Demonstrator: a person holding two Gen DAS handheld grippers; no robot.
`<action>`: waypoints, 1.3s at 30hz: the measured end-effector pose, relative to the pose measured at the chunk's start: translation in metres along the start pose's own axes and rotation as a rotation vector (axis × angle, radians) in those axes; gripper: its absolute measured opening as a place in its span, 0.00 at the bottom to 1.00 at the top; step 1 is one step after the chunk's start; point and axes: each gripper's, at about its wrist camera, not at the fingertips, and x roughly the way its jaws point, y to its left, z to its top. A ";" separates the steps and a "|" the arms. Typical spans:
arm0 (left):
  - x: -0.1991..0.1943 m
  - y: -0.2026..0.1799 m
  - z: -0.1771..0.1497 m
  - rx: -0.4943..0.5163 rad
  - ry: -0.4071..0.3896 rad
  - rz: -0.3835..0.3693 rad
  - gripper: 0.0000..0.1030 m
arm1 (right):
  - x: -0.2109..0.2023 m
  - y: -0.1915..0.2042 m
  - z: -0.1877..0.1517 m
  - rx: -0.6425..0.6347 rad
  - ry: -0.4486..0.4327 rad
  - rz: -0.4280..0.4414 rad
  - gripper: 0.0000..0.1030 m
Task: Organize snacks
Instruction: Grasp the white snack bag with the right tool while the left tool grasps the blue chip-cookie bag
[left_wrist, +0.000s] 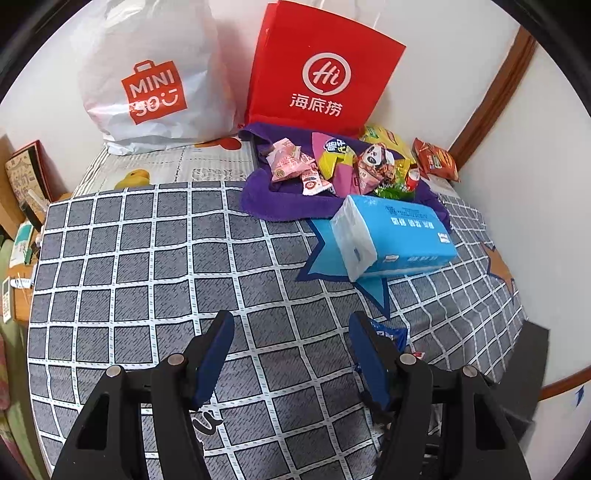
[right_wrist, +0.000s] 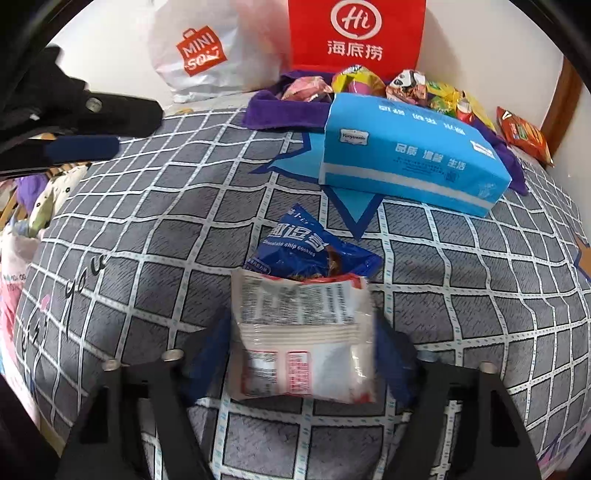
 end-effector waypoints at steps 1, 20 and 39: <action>0.002 -0.002 -0.001 0.007 0.001 0.002 0.60 | -0.002 -0.002 -0.001 -0.001 -0.001 0.005 0.59; 0.079 -0.070 -0.033 0.093 0.168 -0.051 0.62 | -0.051 -0.104 -0.017 0.135 -0.097 -0.014 0.54; 0.089 -0.115 -0.047 0.153 0.054 0.187 0.55 | -0.050 -0.155 0.005 0.072 -0.163 0.020 0.54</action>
